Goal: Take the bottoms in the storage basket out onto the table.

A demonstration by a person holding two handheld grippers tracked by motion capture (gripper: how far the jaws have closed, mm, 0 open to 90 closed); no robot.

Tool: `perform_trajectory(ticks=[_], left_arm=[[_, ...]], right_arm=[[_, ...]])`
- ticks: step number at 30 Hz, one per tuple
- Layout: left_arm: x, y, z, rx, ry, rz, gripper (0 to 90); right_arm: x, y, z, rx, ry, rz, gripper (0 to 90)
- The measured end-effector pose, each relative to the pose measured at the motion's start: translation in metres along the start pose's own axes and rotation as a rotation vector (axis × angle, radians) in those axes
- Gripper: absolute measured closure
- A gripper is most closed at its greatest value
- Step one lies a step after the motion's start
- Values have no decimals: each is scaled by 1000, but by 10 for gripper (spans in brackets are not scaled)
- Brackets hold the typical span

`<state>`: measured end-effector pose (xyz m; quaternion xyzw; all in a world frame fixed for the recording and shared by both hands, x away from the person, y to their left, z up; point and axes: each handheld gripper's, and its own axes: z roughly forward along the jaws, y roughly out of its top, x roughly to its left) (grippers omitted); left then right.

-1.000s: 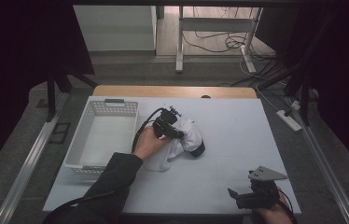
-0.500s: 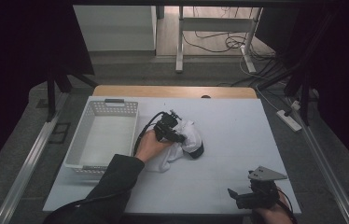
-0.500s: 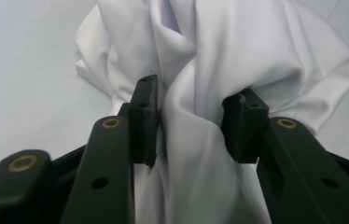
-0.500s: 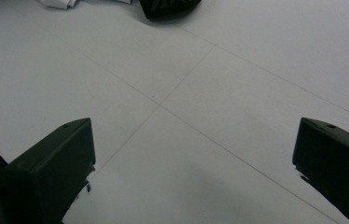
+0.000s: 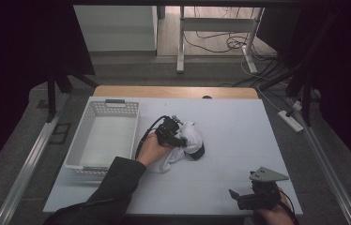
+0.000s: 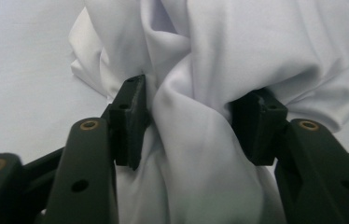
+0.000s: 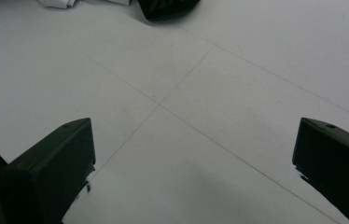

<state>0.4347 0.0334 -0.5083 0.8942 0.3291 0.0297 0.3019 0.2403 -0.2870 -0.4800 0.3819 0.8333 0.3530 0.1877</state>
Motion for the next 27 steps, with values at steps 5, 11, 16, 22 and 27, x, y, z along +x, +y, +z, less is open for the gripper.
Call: perform_trajectory(ticks=[5,11,16,22,27], left_arm=[[-1,-2,2,-14,12,-5,449],[-1,-5,10,-2,71,9,311],[-1,-5,11,-10,71,5,300],[2,-6,13,-20,64,-11,251],[4,-7,15,-21,68,-34,174]], right_arm=[[0,0,0,1,0,-1,0],[0,0,0,4,1,-3,0],[0,0,1,7,2,-5,0],[1,0,1,12,2,-10,0],[1,0,1,12,2,-9,0]])
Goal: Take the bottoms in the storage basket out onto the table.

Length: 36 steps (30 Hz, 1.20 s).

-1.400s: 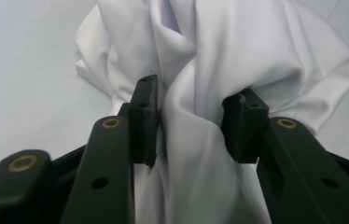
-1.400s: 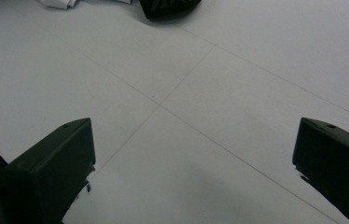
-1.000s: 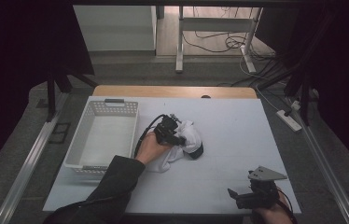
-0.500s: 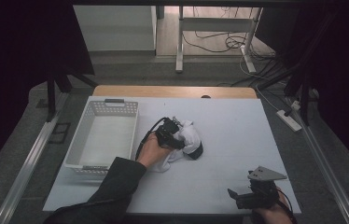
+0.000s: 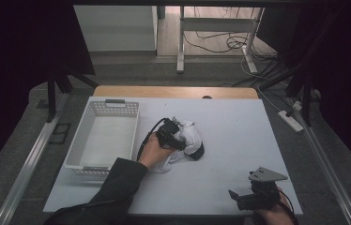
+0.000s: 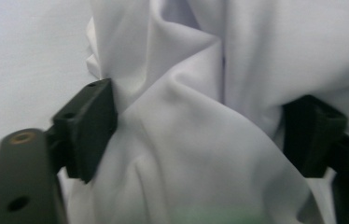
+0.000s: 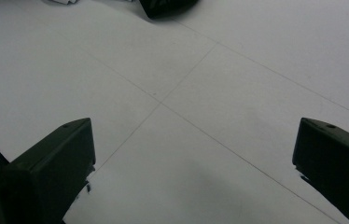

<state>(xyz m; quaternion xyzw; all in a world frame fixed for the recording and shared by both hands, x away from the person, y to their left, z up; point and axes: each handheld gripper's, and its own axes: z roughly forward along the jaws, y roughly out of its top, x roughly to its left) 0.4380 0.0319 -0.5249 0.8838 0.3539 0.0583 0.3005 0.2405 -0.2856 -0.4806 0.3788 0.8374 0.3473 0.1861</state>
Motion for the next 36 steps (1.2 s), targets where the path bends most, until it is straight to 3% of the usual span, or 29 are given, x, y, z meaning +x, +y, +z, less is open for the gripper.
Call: perform_trajectory(ticks=[8,13,28,36], left_arm=[[3,1,2,17,-42,-39,42],[5,2,1,20,-75,-52,5],[2,6,-11,47,-128,-43,1],[1,8,-22,24,-170,-50,1]], right_arm=[[0,0,0,0,0,0,0],[0,0,0,3,0,-1,0],[0,0,0,2,-1,-2,0],[0,0,0,4,0,-3,0]])
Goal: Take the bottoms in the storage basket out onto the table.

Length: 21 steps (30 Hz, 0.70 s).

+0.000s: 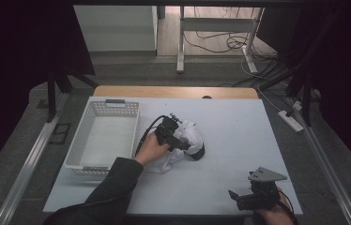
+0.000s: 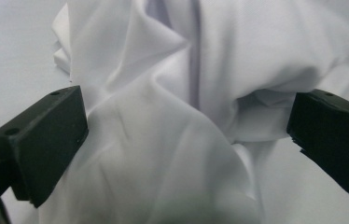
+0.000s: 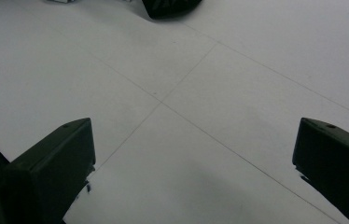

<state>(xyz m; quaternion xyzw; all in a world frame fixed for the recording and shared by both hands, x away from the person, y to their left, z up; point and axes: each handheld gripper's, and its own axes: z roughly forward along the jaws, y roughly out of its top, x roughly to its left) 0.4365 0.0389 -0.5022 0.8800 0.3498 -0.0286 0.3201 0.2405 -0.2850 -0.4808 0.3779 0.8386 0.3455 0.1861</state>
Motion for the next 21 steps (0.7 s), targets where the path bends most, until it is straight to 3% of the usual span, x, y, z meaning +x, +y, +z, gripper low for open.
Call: perform_trajectory(ticks=[8,12,21], left_arm=[[-8,2,-11,-8,-22,31,2],[-12,4,-18,-23,-9,51,2],[-9,4,-36,-59,29,75,2]], right_arm=[[0,0,0,1,0,-2,0],[0,0,0,1,0,-2,0],[0,0,0,3,0,-2,0]])
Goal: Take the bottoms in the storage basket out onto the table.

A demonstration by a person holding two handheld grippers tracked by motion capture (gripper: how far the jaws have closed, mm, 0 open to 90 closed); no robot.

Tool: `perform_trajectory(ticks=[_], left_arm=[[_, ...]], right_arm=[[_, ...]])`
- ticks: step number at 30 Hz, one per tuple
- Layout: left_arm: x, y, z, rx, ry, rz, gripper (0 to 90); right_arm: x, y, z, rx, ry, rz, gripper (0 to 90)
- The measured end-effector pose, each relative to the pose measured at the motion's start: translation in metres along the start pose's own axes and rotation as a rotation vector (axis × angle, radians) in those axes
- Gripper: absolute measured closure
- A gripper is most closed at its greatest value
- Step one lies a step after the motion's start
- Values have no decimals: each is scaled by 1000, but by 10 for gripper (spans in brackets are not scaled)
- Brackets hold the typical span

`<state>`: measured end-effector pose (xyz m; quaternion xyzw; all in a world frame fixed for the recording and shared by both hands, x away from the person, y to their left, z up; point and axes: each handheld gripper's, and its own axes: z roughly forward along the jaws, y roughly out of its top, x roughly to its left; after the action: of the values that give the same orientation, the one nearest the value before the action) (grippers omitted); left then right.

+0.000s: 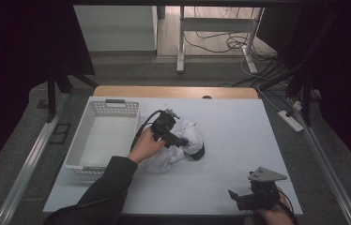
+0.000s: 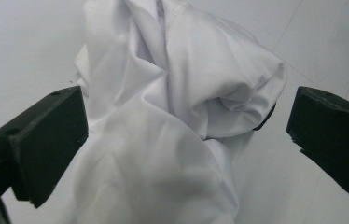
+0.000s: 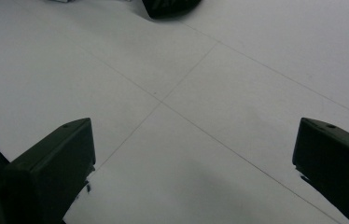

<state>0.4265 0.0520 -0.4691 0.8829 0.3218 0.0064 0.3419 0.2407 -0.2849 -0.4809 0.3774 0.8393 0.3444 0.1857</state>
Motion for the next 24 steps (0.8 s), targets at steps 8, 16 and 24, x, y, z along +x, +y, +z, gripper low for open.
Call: perform_trajectory(ticks=[8,16,24], left_arm=[[-1,-3,-7,-38,-8,18,3],[-5,-6,-14,-80,-12,29,8],[-8,-15,-19,-118,-31,40,3]], right_arm=[[0,0,0,1,-1,-1,0],[0,0,0,1,-1,0,0],[0,0,0,-3,-4,5,0]])
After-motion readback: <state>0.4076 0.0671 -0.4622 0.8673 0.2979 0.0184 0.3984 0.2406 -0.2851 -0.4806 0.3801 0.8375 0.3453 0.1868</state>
